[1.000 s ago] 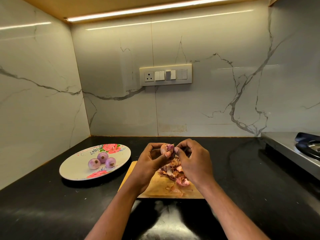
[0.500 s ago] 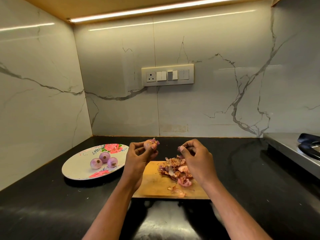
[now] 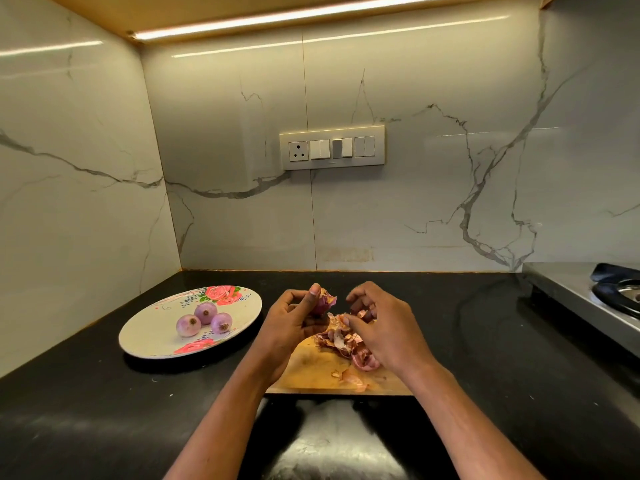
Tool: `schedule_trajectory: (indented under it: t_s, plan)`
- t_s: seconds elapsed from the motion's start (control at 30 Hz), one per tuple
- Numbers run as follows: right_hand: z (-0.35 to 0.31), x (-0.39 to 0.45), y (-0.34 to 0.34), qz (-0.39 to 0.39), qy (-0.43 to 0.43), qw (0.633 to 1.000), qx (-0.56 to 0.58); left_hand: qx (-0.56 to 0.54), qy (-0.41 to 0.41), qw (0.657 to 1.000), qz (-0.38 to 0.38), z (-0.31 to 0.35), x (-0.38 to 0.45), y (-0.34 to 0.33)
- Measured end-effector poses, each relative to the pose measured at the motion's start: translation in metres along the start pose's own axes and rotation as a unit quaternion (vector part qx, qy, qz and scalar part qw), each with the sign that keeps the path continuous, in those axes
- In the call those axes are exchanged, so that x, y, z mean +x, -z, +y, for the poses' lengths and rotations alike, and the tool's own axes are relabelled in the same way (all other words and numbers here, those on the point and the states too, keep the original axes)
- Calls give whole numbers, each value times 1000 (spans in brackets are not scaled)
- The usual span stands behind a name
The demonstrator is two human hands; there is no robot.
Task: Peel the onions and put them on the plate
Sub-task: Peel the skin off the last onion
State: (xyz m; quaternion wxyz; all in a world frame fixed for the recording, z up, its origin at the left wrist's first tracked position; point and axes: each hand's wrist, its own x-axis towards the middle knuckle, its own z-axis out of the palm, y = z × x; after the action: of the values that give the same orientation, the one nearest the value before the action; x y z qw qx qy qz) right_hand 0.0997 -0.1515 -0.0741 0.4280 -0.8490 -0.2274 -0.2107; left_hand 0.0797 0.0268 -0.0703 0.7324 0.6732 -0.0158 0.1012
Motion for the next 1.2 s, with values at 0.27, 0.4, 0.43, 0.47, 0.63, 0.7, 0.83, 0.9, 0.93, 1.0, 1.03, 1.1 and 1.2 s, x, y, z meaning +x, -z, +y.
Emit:
schedule_trajectory:
  t_s: [0.27, 0.4, 0.43, 0.47, 0.63, 0.7, 0.83, 0.9, 0.93, 1.0, 1.03, 1.1, 1.2]
  plan:
    - [1, 3, -3, 48, 79, 995, 41, 44, 44, 997, -44, 1, -1, -2]
    - [-3, 3, -3, 39, 87, 994, 52, 38, 52, 996, -62, 2, -1, -1]
    - [-4, 3, -3, 41, 84, 994, 58, 32, 51, 996, -66, 3, -2, -2]
    - [-5, 3, -4, 44, 76, 994, 67, 24, 49, 996, -71, 3, -3, -2]
    - [-4, 3, -3, 60, 36, 992, 107, 11, 38, 994, -99, 3, -4, -4]
    - [-5, 4, -3, 70, 19, 989, 130, 2, 35, 994, -107, 4, -4, -3]
    - [-5, 5, -5, 70, -24, 984, 164, -7, 36, 993, -111, 6, -5, -4]
    - [-5, 4, -4, 59, -41, 982, 176, 0, 41, 993, -107, 5, -4, -4]
    - [-6, 4, -2, 52, -43, 981, 180, 2, 44, 994, -104, 4, -4, -4]
    - [-6, 4, 1, 26, -32, 980, 193, 4, 48, 994, -94, 3, -3, -3]
    - [-6, 4, 2, 3, -25, 979, 201, 6, 48, 995, -88, 3, -3, -2]
    - [-6, 3, 4, -46, -14, 979, 197, 17, 47, 996, -78, 3, -2, 0]
    - [-7, 2, 0, -54, 10, 986, 157, 49, 52, 995, -75, 2, -1, 1]
